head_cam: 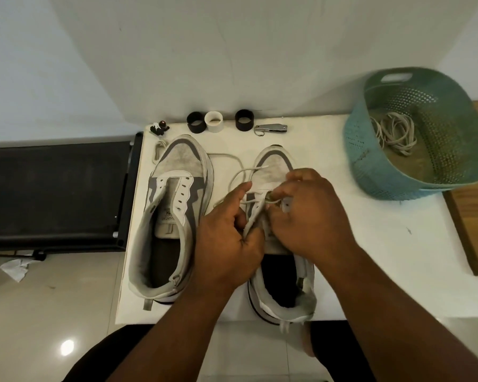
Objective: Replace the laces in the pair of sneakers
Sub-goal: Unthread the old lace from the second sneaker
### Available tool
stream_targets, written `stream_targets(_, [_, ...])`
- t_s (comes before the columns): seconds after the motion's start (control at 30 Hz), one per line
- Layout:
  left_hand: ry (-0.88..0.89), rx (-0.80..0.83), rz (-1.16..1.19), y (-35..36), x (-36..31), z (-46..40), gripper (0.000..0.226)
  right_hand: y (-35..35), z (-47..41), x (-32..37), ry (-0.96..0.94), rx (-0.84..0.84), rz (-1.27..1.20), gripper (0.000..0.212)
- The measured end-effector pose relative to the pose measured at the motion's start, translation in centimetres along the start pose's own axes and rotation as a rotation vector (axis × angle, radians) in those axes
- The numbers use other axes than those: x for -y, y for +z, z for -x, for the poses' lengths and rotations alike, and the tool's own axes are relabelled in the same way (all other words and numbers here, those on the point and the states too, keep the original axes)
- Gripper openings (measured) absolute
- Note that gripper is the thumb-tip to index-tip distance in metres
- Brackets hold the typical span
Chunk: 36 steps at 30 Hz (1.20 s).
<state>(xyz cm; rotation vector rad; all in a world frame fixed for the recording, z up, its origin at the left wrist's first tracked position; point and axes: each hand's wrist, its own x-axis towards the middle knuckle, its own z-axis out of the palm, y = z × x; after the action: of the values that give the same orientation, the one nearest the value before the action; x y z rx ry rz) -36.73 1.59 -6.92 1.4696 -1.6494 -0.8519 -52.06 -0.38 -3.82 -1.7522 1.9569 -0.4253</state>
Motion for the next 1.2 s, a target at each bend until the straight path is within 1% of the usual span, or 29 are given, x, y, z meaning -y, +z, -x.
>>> stream_targets(0.07, [0.004,0.02,0.023,-0.1,-0.1,0.2,0.07,0.4,0.2,0.2,0.014,0.053,0.092,0.016])
stream_targets(0.1, [0.006,0.024,0.022,-0.1,-0.1,0.2,0.069,0.5,0.0,0.1,-0.003,0.044,0.093,0.012])
stream_targets(0.13, [0.004,0.023,0.016,-0.1,0.0,0.3,0.069,0.2,-0.2,-0.1,-0.022,0.017,0.055,0.005])
stream_targets(0.17, [-0.001,0.022,0.013,-0.1,0.0,0.3,0.069,-0.2,-0.5,-0.6,-0.024,-0.019,0.0,0.005])
stream_targets(0.23, [-0.016,0.026,0.022,0.0,-0.1,0.3,0.069,-1.4,-1.3,-2.2,0.07,-0.12,-0.116,0.013])
stream_targets(0.33, [-0.024,0.024,0.019,0.0,-0.2,0.2,0.07,-3.3,-1.9,-4.0,0.238,-0.277,-0.162,0.007])
stream_targets(0.37, [-0.027,0.026,0.015,0.0,-0.1,0.2,0.071,-3.4,-1.8,-4.0,0.241,-0.3,-0.156,0.012])
stream_targets(0.4, [-0.031,0.03,0.015,0.0,-0.1,0.2,0.071,-3.3,-1.5,-3.5,0.196,-0.307,-0.147,0.021])
stream_targets(0.43, [-0.033,0.034,0.016,0.0,-0.1,0.2,0.072,-2.9,-1.1,-2.6,0.121,-0.289,-0.128,0.03])
stream_targets(0.47, [-0.034,0.037,0.014,0.0,-0.1,0.2,0.073,-2.5,-0.6,-1.6,0.045,-0.239,-0.1,0.034])
stream_targets(0.5, [-0.034,0.036,0.011,0.0,-0.1,0.2,0.074,-1.8,-0.3,-0.7,0.004,-0.151,-0.049,0.033])
stream_targets(0.57, [-0.034,0.034,0.013,-0.1,-0.2,0.2,0.076,-0.6,0.3,0.5,0.02,0.04,0.074,0.027])
stream_targets(0.6, [-0.037,0.035,0.018,-0.1,-0.2,0.2,0.076,-0.1,0.3,0.6,0.031,0.082,0.108,0.025])
stream_targets(0.67, [-0.041,0.034,0.022,-0.1,-0.2,0.2,0.075,-0.1,0.0,0.1,0.02,0.041,0.073,0.015])
stream_targets(0.73, [-0.045,0.03,0.018,0.0,-0.2,0.2,0.075,-0.8,-0.8,-1.1,0.036,-0.061,-0.086,0.004])
stream_targets(0.8, [-0.052,0.031,0.019,0.0,-0.2,0.3,0.074,-1.9,-1.7,-2.7,0.158,-0.152,-0.305,0.009])
stream_targets(0.83, [-0.051,0.033,0.018,0.0,-0.1,0.3,0.075,-2.3,-2.0,-3.4,0.223,-0.21,-0.359,0.007])
stream_targets(0.87, [-0.049,0.035,0.016,0.0,-0.1,0.3,0.076,-2.6,-2.0,-3.8,0.264,-0.25,-0.356,0.004])
stream_targets(0.9, [-0.048,0.035,0.014,0.0,0.0,0.3,0.076,-2.7,-1.8,-3.8,0.281,-0.26,-0.309,0.008])
stream_targets(0.93, [-0.049,0.036,0.016,0.0,0.0,0.3,0.075,-2.5,-1.5,-3.6,0.263,-0.255,-0.238,0.02])
stream_targets(0.97, [-0.052,0.037,0.02,0.0,0.0,0.3,0.074,-2.4,-1.1,-3.0,0.206,-0.243,-0.181,0.031])
stream_targets(1.0, [-0.054,0.038,0.026,0.0,-0.1,0.2,0.073,-2.3,-0.8,-2.2,0.136,-0.222,-0.135,0.038])
stream_targets(1.03, [-0.054,0.04,0.029,0.1,0.0,0.2,0.073,-2.1,-0.4,-1.2,0.075,-0.159,-0.099,0.037])
stream_targets(1.07, [-0.053,0.042,0.031,0.2,0.0,0.2,0.072,-1.8,-0.1,-0.3,0.043,-0.06,-0.041,0.032])
stream_targets(1.1, [-0.05,0.045,0.033,0.2,0.1,0.2,0.072,-1.3,0.0,0.3,0.039,0.036,0.027,0.025])
stream_targets(1.13, [-0.045,0.046,0.035,0.3,0.2,0.2,0.071,-0.8,0.2,0.6,0.041,0.091,0.079,0.019])
stream_targets(1.17, [-0.04,0.047,0.034,0.3,0.3,0.2,0.071,-0.4,0.2,0.5,0.035,0.1,0.097,0.013])
stream_targets(1.2, [-0.034,0.045,0.026,0.3,0.4,0.2,0.07,-0.3,0.0,0.2,0.022,0.066,0.079,0.007])
